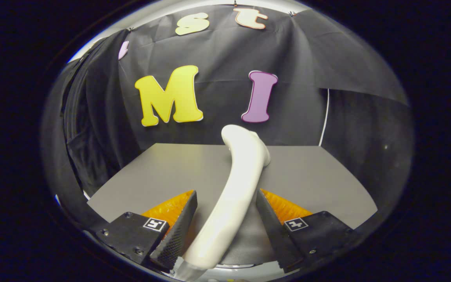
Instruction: Iron the clothes twice with a garment steamer, once on the left side and once on the right side.
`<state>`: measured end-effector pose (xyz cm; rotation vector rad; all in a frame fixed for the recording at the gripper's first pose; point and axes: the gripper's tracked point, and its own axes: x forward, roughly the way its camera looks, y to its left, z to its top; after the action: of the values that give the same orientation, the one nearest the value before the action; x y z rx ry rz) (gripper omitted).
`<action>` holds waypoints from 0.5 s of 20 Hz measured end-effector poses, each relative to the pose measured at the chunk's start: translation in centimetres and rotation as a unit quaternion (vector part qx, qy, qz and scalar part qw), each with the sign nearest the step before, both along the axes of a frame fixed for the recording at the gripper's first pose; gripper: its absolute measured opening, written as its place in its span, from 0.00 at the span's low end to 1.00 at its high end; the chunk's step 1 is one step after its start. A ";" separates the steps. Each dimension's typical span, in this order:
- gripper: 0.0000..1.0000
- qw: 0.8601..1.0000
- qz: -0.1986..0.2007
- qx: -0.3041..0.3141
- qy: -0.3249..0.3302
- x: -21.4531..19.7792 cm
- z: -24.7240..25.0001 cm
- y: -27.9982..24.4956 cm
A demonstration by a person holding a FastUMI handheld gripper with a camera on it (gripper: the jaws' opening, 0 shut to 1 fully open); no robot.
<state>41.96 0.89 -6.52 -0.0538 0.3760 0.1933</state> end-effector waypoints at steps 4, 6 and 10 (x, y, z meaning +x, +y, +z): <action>0.80 1.000 0.004 0.003 -0.006 0.3 -0.1 0.0; 0.80 1.000 -0.005 0.020 -0.014 0.4 -0.1 0.1; 0.67 0.997 -0.007 0.072 -0.017 -0.1 0.4 0.0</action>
<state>41.90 0.89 -6.10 0.0878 0.3278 0.2041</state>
